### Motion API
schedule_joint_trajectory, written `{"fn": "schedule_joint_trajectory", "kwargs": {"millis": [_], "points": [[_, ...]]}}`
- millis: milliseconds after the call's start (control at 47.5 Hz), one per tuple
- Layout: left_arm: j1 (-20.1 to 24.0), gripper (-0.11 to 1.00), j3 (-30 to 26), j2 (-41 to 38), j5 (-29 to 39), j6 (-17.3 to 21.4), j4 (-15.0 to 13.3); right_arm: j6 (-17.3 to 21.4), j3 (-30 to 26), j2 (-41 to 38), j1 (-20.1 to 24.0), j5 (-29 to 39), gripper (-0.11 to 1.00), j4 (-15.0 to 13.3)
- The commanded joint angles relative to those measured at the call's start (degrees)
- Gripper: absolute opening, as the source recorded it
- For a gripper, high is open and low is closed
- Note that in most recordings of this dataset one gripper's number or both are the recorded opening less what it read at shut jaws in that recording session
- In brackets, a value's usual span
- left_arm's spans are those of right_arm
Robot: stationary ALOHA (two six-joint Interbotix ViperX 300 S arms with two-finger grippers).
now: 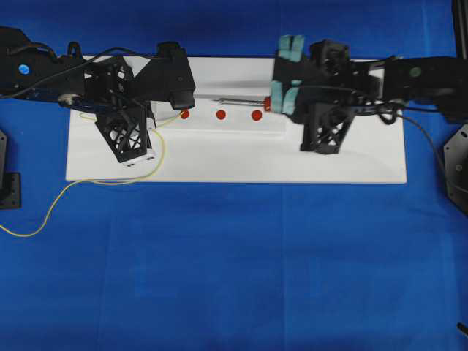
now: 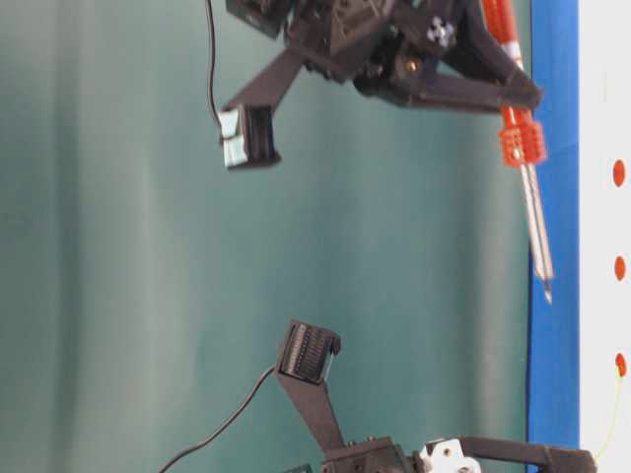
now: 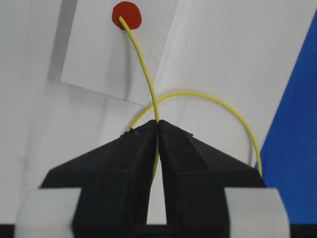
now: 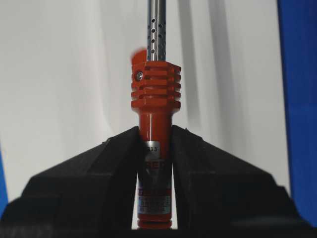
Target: Touch the tip of the soldering iron to the tip of the solder at the mark.
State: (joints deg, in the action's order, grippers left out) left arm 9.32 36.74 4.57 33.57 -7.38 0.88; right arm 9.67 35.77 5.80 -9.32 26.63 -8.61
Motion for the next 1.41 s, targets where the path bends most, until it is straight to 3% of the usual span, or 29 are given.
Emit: {"fn": "schedule_joint_trajectory", "kwargs": {"millis": [0,568,1389], "points": [[-0.09,0.01,-0.97,0.62,-0.18,0.09,0.0,-0.18,-2.99,-0.62,0.44,0.18,0.06,-0.18],[-0.09,0.01,-0.79,0.62,-0.09,0.26,-0.09,-0.97,-9.93,-9.93,0.62,1.32,0.06,-0.18],[-0.09,0.01,-0.7,0.62,-0.09,0.44,0.0,-0.97,-10.02,-10.72,0.7,1.32,0.06,-0.18]]}}
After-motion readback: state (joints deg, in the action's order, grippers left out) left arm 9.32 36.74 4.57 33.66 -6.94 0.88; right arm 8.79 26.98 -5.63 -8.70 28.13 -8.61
